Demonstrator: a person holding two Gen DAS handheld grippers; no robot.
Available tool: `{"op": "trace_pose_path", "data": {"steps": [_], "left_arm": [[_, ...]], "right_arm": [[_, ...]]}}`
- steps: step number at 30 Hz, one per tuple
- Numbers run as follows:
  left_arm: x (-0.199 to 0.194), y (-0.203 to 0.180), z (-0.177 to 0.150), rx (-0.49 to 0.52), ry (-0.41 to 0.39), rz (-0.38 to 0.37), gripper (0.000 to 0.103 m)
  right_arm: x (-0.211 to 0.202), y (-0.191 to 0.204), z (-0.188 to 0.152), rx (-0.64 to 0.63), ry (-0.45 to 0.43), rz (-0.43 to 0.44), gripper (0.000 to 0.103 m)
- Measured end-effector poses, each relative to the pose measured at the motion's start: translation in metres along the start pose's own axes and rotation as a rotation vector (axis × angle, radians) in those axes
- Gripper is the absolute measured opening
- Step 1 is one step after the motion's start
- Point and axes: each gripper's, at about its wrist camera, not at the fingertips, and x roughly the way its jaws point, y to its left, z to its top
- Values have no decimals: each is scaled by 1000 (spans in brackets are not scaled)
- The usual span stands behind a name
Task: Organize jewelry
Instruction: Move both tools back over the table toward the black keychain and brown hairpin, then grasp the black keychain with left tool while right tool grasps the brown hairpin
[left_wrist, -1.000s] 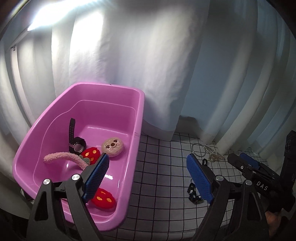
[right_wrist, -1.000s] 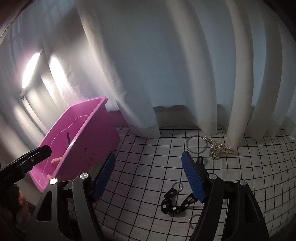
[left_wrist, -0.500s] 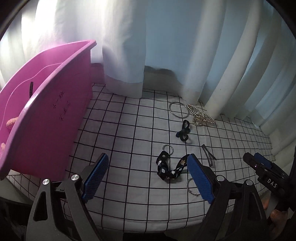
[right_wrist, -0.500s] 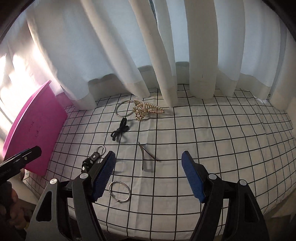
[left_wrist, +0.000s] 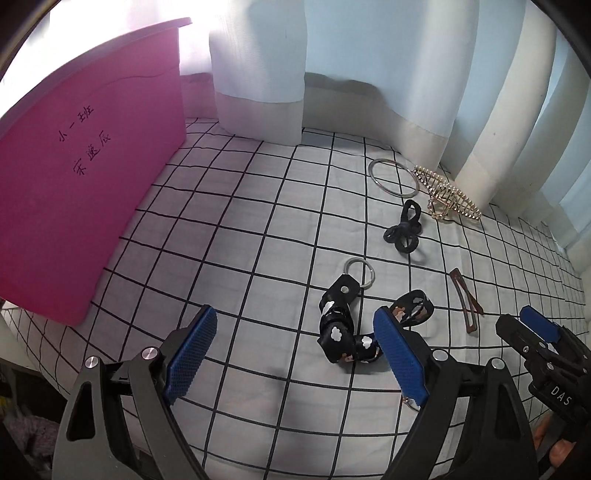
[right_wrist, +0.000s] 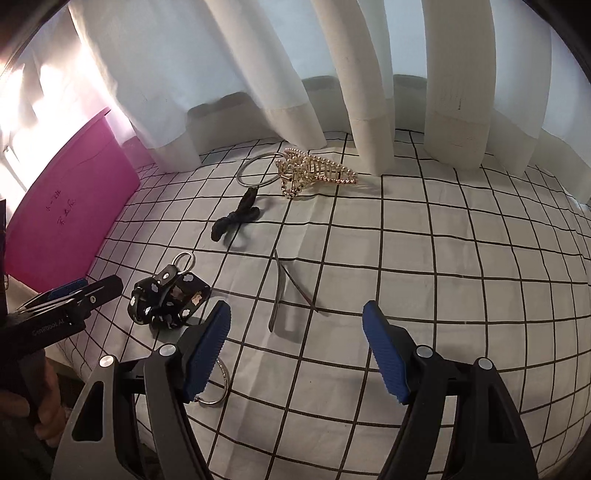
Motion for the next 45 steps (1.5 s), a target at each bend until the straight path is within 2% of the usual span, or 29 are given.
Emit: {"op": "trace_pose_path", "data": {"steps": [6,11,24,32,38,41,43,45], "left_arm": [[18,-7,5,36,-14,-2,85],[32,-11,6,53,-2,-5,85],[56,-14,-1,72,36,0,85],[54,-14,-13,88,-47,16,88],[52,-14,-10,70,-30,26,88],[49,-16,-11,86,-30,15,78],[47,-20,-12,100,-28,6,67],[46,-21,-12,102,-24,-2,62]], "right_arm": [[23,5,1,-4,1,-33,71],[34,6,2,-29,-1,-85,71],[52,14,0,-83,3,-144,71],[54,18,-3,-116,-14,-174,70],[55,18,-2,-120,-11,-171,70],[54,19,-3,-120,-15,-169,70],[54,20,-4,-121,-19,-166,68],[52,22,-6,-132,-24,-159,62]]}}
